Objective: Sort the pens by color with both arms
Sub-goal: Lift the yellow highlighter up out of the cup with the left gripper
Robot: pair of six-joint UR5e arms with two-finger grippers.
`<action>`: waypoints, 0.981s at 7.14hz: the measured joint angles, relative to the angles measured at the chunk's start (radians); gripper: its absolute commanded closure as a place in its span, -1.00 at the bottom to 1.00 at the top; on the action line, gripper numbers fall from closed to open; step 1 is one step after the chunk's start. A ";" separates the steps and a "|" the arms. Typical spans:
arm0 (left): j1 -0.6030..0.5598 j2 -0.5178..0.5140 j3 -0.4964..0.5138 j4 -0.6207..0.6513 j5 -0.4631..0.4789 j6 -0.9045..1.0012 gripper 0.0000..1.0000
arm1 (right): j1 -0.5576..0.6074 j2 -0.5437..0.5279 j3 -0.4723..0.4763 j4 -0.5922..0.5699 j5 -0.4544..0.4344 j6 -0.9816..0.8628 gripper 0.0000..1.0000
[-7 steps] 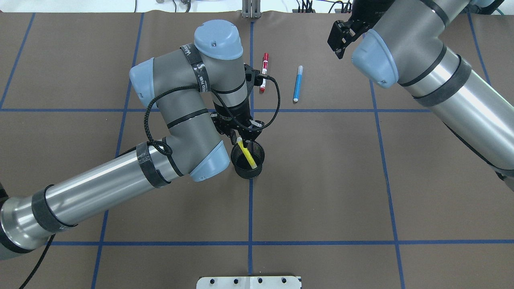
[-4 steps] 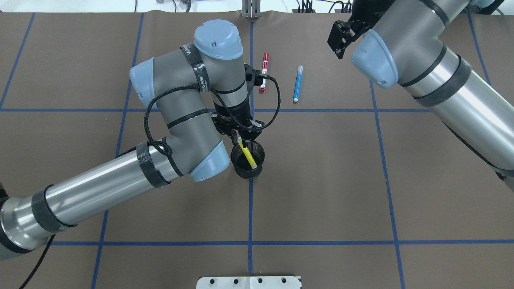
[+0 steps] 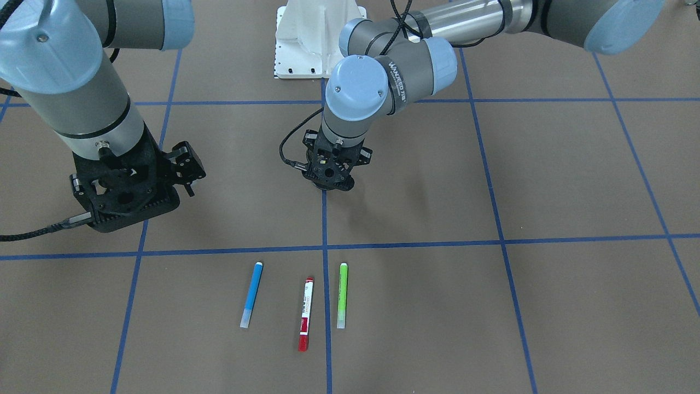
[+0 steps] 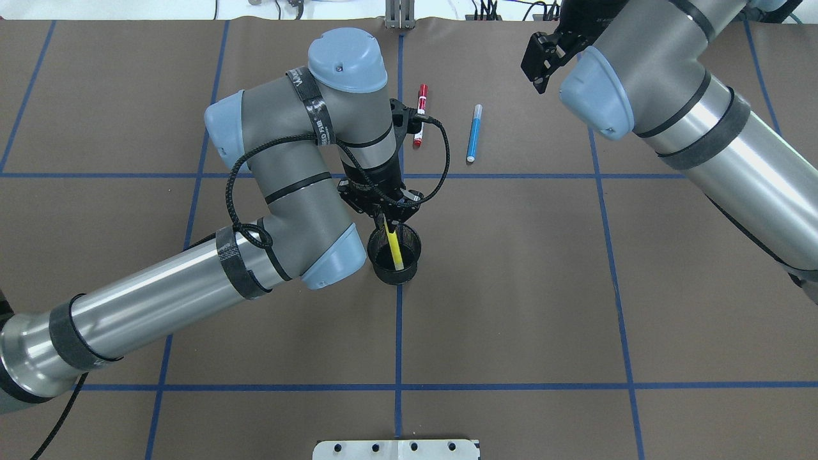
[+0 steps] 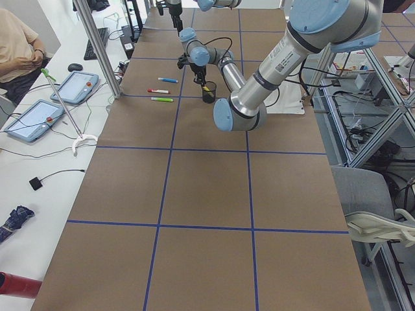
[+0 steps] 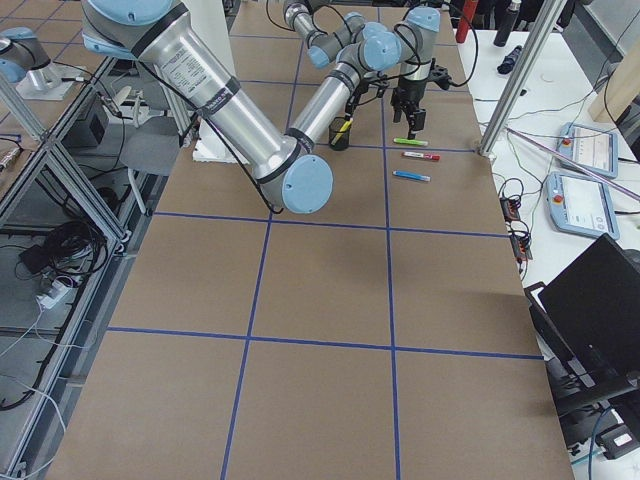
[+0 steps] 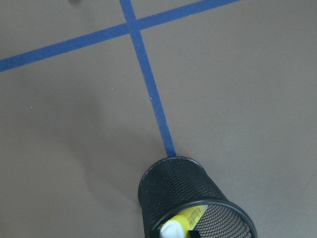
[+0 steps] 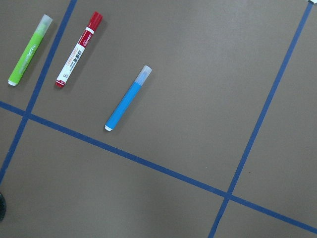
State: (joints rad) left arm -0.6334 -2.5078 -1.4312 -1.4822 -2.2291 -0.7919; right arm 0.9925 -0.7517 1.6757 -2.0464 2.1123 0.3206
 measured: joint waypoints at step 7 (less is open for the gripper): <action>0.000 0.038 -0.059 -0.003 0.000 -0.033 0.42 | 0.000 0.001 0.001 0.000 0.001 0.000 -1.00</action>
State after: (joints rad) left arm -0.6335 -2.4699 -1.4907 -1.4853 -2.2289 -0.8248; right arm 0.9925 -0.7502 1.6767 -2.0464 2.1129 0.3206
